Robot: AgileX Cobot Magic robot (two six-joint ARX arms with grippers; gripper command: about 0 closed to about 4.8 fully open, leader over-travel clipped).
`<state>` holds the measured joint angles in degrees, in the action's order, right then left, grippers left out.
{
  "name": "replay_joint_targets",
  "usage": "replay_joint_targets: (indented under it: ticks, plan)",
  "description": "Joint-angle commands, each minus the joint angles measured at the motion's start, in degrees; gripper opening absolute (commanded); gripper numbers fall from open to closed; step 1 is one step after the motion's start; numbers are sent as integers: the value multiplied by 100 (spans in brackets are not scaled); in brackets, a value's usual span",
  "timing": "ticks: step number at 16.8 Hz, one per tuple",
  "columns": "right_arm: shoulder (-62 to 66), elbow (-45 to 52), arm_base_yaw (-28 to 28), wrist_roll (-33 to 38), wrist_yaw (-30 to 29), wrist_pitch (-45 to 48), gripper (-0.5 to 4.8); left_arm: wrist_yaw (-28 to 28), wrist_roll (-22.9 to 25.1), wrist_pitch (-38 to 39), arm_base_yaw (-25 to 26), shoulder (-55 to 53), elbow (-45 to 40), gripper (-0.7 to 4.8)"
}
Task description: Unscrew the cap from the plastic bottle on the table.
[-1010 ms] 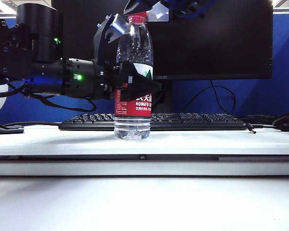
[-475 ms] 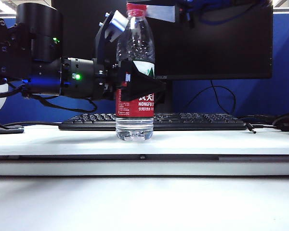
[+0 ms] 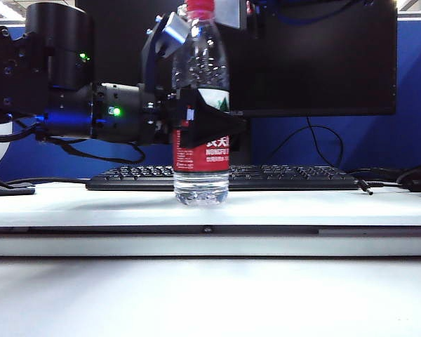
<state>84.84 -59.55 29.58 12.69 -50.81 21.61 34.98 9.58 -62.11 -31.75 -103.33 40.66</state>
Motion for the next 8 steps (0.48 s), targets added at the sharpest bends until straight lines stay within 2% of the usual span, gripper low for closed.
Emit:
replay_joint_targets:
  ticks: [1,2,3,6,8]
  plan:
    - [-337,57,293,-63,710,-713,295,-332,-103,79,11,0,61,297]
    - [-485,72,407,-203,1156,-787,318,-332,-103,76,11,0,61,296]
    - [-660,114,581,-396,1862,-872,338,-330,-105,76,11,0,61,297]
    - [-966,146,1351,-481,5060,-1268,338,-330,-105,76,11,0,61,297]
    - [-973,157,1910,-522,6706,-1272,337,-328,-109,87,11,0,61,297]
